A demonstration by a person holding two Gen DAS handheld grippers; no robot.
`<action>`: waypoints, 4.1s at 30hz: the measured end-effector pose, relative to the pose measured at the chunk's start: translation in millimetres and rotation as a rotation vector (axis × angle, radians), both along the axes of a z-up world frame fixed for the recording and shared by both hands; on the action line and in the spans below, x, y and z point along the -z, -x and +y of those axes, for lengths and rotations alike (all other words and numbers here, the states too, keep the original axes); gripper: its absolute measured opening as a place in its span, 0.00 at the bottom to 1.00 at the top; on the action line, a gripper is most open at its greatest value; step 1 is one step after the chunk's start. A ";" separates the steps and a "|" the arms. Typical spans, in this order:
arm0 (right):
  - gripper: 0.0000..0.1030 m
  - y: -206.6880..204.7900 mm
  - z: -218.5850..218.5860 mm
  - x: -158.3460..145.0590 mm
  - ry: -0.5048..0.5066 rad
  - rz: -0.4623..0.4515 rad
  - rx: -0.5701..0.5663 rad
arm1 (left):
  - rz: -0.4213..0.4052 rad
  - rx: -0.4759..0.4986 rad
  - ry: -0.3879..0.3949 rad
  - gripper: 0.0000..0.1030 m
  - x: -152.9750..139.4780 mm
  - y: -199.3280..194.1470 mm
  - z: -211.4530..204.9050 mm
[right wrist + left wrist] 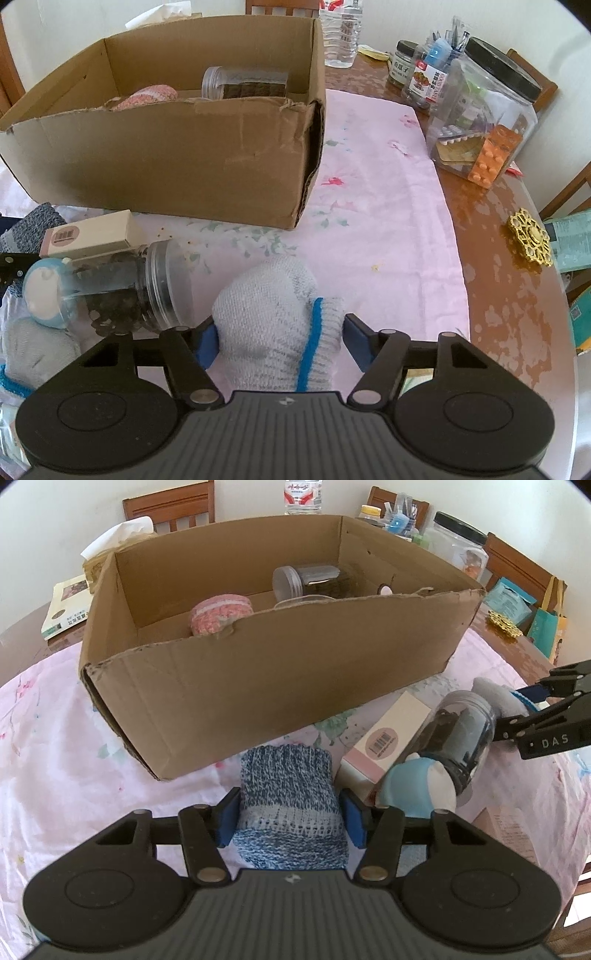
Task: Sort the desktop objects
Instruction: 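Close right tool on white blue-cuffed glove while left tool lifts the sock, then carry sock and glove over the box and open both tools to drop them, then move left tool toward green C&S tissue pack while right tool approaches pink box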
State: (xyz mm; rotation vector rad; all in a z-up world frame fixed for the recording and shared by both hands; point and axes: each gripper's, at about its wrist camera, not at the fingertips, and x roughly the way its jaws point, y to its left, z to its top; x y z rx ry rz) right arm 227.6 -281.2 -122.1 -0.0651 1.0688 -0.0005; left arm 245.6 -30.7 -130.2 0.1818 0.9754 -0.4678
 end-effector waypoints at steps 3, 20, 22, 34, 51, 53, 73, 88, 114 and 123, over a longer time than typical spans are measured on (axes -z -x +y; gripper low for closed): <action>0.70 2.7 1.4 -5.3 0.008 -0.005 -0.010 | -0.005 0.013 0.002 0.54 -5.3 2.3 1.2; 0.70 17.5 21.1 -60.3 0.041 -0.091 -0.110 | -0.071 0.104 0.012 0.53 -52.3 22.3 1.1; 0.70 18.3 23.8 -67.6 0.042 -0.106 -0.123 | -0.079 0.121 0.005 0.53 -57.9 23.9 -1.3; 0.70 12.7 37.9 -99.8 0.070 -0.184 -0.200 | -0.146 0.192 0.006 0.53 -93.3 19.5 -7.6; 0.70 -24.3 52.9 -134.8 0.121 -0.283 -0.301 | -0.242 0.176 0.000 0.53 -123.4 -11.1 -6.9; 0.70 -29.5 53.5 -137.3 0.125 -0.291 -0.308 | -0.248 0.169 -0.002 0.53 -125.3 -16.7 -6.4; 0.83 -81.4 48.4 -133.6 0.081 -0.285 -0.280 | -0.239 0.128 -0.014 0.53 -121.0 -56.8 2.3; 0.86 -85.8 43.5 -123.8 0.091 -0.259 -0.263 | -0.204 0.062 -0.056 0.73 -105.5 -71.0 14.2; 1.00 11.7 60.8 -105.3 0.003 -0.213 -0.191 | -0.191 0.087 -0.031 0.90 -102.7 7.0 25.1; 1.00 47.8 69.0 -97.9 -0.010 -0.186 -0.141 | -0.178 0.136 -0.017 0.90 -96.3 35.1 30.2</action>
